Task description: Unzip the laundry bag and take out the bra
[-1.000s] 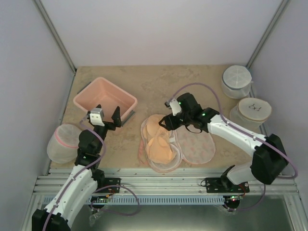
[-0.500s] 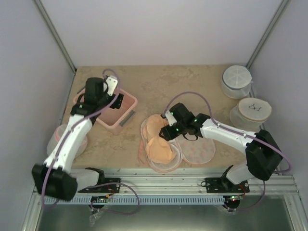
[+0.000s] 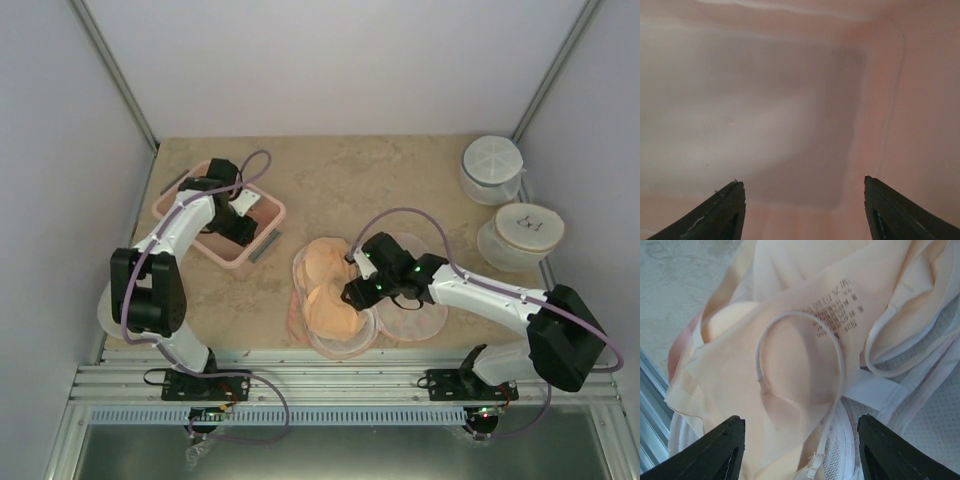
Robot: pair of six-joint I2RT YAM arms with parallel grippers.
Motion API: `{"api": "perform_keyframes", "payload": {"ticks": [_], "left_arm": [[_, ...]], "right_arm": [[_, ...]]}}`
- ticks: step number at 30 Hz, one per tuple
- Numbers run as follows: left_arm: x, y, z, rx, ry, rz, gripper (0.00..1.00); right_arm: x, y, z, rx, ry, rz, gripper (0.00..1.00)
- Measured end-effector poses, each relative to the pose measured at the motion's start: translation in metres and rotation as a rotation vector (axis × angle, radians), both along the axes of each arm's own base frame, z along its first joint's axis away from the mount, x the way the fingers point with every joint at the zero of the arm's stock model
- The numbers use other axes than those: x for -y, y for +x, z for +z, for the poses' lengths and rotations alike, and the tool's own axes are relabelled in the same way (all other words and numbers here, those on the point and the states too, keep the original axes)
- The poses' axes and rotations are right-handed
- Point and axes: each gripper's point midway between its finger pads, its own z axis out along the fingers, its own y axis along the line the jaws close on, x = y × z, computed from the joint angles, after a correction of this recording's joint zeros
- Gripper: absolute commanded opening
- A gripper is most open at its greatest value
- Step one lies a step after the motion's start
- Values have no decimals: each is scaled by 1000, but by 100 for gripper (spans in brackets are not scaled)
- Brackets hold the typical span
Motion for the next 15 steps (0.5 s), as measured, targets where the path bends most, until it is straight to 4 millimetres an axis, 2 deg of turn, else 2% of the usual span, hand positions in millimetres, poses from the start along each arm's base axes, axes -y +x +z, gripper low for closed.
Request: {"api": "perform_keyframes", "payload": {"ticks": [4,8,11,15], "left_arm": [[13,-16,-11,-61,-44,-36,65],[46,-36,-20,-116,-111,-110,65],[70,-51,-24,-159,-178,-145,64],[90,-58,-21,-181,-251,-158,64]], "right_arm": [[7,-6,-16,-16,-14,-12,63],[17,-5,-35,-37,-61,-49,65],[27,4,-45,-34,-95,-99,66],[56,23,-56,-18,-152,-202,68]]}}
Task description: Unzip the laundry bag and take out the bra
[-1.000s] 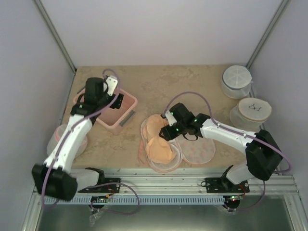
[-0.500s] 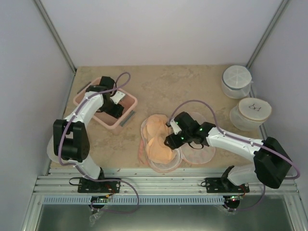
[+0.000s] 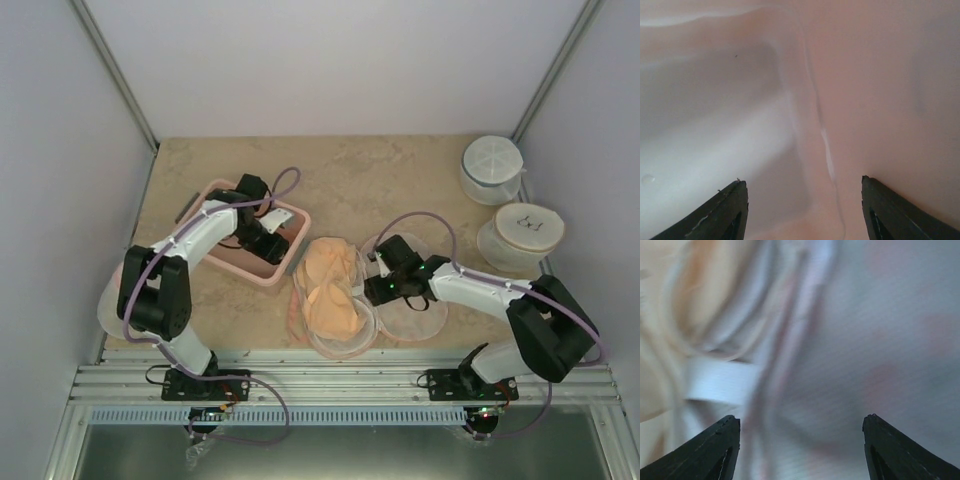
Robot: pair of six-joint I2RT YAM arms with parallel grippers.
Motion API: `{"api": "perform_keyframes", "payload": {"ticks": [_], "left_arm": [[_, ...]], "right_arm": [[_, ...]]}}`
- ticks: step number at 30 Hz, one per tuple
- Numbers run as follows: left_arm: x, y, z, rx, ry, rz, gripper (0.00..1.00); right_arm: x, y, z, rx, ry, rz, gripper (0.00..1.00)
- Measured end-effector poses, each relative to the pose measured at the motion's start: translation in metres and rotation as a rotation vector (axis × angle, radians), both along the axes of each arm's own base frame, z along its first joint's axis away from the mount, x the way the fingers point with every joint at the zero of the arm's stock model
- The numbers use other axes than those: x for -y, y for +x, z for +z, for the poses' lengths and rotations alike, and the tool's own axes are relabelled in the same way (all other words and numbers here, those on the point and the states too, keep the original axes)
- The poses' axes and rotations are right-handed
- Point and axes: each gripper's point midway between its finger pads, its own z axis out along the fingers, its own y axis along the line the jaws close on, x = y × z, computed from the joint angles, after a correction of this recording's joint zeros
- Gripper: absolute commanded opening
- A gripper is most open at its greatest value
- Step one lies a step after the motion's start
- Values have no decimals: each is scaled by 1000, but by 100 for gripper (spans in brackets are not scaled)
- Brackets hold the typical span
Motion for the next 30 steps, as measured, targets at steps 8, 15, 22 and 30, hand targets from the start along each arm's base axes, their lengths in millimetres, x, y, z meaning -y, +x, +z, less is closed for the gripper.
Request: {"api": "perform_keyframes", "payload": {"ticks": [8,15,22,30], "left_arm": [[60,-9,7,-1,-144,-61,63],[95,-6,0,-26,-224,-64,63],[123,-5,7,-17,-295,-85,63],[137,15,20,47,-346,-70,64]], "right_arm": [[57,45,-1,74,-95,-161,69],[80,82,-16,67,-150,-209,70],[101,144,-15,99,-168,-254,70],[90,214,-2,141,-203,-202,71]]}}
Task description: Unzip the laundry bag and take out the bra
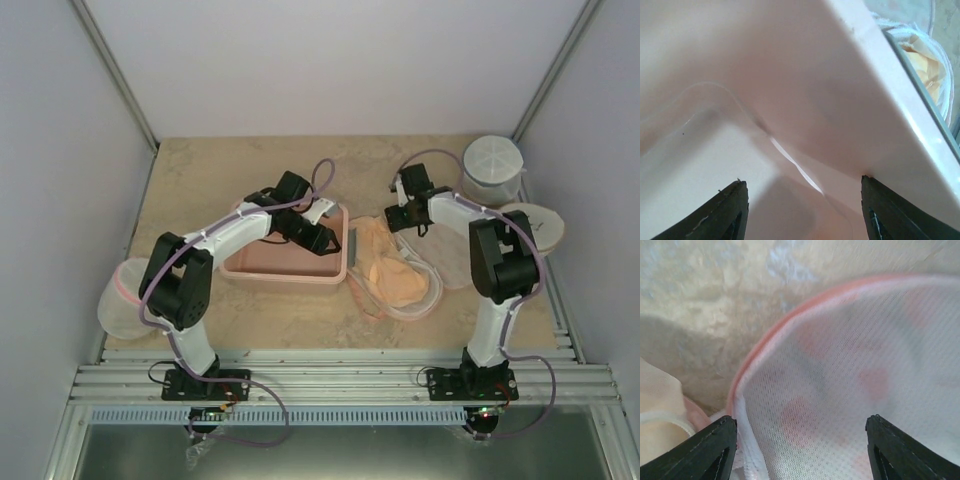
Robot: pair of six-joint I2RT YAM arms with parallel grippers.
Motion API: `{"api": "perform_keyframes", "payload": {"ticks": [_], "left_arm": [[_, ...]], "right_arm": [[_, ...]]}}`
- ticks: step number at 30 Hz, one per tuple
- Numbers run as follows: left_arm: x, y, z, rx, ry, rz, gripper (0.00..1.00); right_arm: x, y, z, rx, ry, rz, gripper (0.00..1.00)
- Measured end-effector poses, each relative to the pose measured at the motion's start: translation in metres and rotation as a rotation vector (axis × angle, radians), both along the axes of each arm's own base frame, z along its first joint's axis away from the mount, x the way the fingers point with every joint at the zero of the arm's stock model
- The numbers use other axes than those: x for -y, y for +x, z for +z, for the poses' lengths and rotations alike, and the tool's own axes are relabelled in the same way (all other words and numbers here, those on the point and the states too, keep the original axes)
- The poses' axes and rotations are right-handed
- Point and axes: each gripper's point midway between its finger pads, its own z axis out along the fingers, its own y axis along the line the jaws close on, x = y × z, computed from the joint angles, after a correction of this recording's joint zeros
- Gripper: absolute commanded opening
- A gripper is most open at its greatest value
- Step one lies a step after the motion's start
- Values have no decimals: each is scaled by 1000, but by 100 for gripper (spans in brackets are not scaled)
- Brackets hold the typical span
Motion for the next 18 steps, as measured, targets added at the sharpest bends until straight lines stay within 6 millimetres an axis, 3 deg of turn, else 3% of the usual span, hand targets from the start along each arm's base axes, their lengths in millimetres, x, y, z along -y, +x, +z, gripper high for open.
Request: {"api": "perform_keyframes", "payload": {"ticks": [3,6,10,12,14,18], "left_arm": [[2,4,4,10,-7,4,66],[4,11,12,40,-11,8,71],[1,23,31,102,-10,29,77],[-3,28,44,134,-20,43,80],[-10,35,56,158,-28,68,82],[-27,52,77,204,-34,121,85]], "right_arm": [[0,7,20,26,-6,4,74],[3,1,54,70,4,-3,77],[6,-22,112,166,78,-23,77],[6,-47,133,196,152,-33,75],[6,-76,138,189,222,-46,73],[11,-132,111,77,314,-118,71]]}}
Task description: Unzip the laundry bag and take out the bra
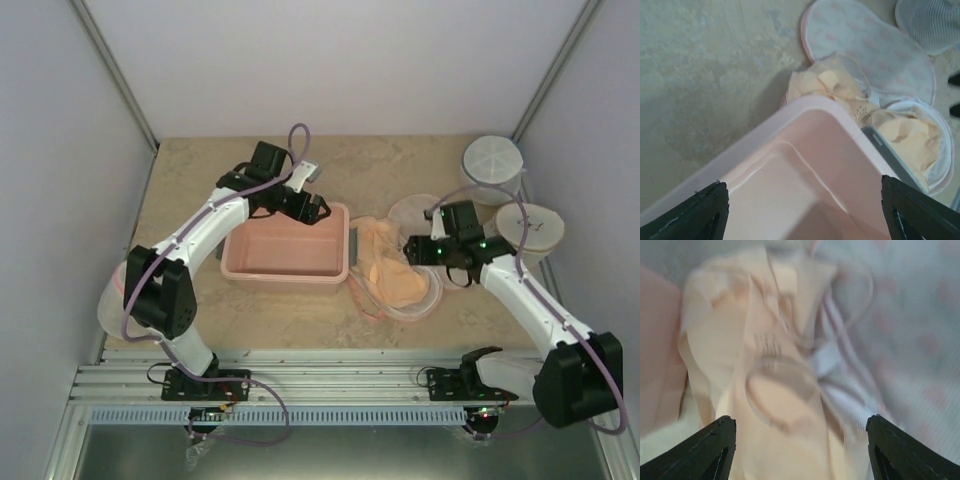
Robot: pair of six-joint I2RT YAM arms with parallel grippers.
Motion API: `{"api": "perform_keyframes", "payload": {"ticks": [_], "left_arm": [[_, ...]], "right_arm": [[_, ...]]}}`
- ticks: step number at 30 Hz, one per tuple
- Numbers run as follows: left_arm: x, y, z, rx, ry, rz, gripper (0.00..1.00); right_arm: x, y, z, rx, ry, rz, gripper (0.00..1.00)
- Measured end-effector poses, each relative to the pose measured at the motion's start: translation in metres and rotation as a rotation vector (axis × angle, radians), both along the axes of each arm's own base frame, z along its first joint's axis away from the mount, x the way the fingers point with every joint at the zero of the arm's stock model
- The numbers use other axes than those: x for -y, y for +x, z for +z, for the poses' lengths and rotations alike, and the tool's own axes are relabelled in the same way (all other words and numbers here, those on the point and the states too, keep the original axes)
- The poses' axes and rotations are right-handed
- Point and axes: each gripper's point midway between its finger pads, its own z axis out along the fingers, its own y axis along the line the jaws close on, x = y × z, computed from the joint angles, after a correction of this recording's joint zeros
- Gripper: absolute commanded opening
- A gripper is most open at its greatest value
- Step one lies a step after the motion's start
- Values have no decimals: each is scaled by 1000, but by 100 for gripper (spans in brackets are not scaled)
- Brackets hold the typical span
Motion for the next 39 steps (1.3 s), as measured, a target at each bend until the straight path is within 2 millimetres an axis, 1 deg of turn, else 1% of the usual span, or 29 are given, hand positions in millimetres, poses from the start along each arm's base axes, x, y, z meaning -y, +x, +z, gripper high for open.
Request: {"api": "perform_keyframes", "payload": {"ticks": [2,3,6,9,12,14,16,18,19,20,21,22,23,24,27,29,31,34,36,37,39], "left_arm": [[-3,7,12,26,-6,11,85],[-2,8,17,35,-11,9,85],[2,10,29,57,-29,1,86],[3,7,33,59,-37,-7,87],[3,5,33,54,-40,-10,87],[3,5,33,52,-41,-11,87],[2,3,34,52,-42,-12,87],[2,3,36,55,-43,-12,87],[2,2,37,56,-44,-12,87],[2,2,37,56,-44,-12,87],[2,2,37,57,-44,-12,87],[2,2,37,57,-44,-12,87],[2,2,37,57,-43,-12,87],[2,2,37,57,-43,-12,87],[2,1,37,56,-40,-16,84],[2,0,39,56,-36,-21,83],[5,0,46,71,-35,-29,83],[23,-2,68,127,-42,-73,82],[40,-6,84,159,-64,-111,80],[50,-8,92,172,-82,-130,78],[66,-9,100,172,-107,-145,77]], "right_arm": [[5,-24,-17,-72,27,-43,71],[7,-32,-22,-97,36,-60,70],[12,-54,-40,-159,67,-118,69],[14,-71,-60,-222,90,-153,68],[16,-79,-77,-274,95,-182,68],[17,-80,-86,-299,90,-196,69],[18,-79,-93,-313,86,-203,67],[16,-77,-98,-318,90,-201,61],[15,-76,-100,-318,94,-196,56],[10,-69,-102,-309,112,-183,41],[10,-68,-102,-307,114,-182,33],[9,-67,-102,-301,111,-174,21],[8,-65,-101,-297,113,-169,9],[8,-63,-101,-293,113,-166,2],[8,-54,-92,-271,108,-159,1],[10,-45,-79,-243,97,-156,0],[12,-37,-61,-209,82,-157,0],[18,-23,-20,-122,63,-169,0],[23,-21,-1,-80,54,-178,1],[27,-22,7,-64,47,-185,0],[32,-28,15,-58,37,-195,0]]}}
